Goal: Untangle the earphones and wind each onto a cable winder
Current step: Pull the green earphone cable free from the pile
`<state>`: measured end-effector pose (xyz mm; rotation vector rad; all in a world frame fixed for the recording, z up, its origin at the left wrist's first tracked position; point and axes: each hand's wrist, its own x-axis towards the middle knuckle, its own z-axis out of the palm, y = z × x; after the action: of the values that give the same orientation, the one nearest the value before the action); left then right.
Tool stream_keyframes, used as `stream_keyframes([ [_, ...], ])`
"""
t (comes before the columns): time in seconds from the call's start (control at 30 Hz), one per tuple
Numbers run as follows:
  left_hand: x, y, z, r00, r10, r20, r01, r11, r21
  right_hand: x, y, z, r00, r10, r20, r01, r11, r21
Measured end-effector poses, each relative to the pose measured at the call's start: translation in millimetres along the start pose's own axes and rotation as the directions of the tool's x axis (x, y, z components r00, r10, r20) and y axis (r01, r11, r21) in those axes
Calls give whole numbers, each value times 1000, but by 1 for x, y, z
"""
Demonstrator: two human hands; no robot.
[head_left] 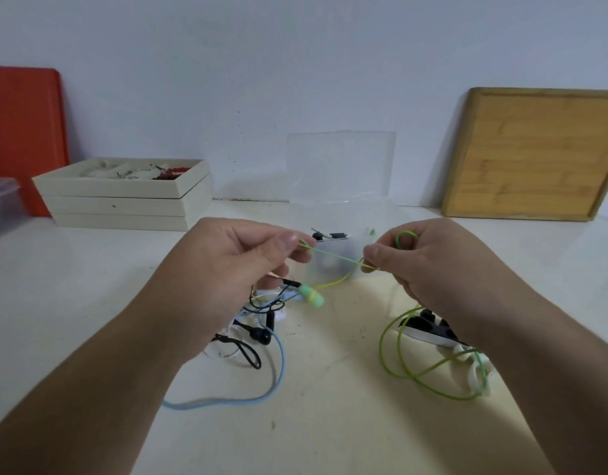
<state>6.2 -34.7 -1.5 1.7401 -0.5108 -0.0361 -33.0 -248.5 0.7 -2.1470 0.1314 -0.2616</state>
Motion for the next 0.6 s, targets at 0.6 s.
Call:
stream_keyframes([
  [0.6,13,-9,-14,838,-36,-544,112,988,107,2,-5,-19,998,-37,-46,58,796,603],
])
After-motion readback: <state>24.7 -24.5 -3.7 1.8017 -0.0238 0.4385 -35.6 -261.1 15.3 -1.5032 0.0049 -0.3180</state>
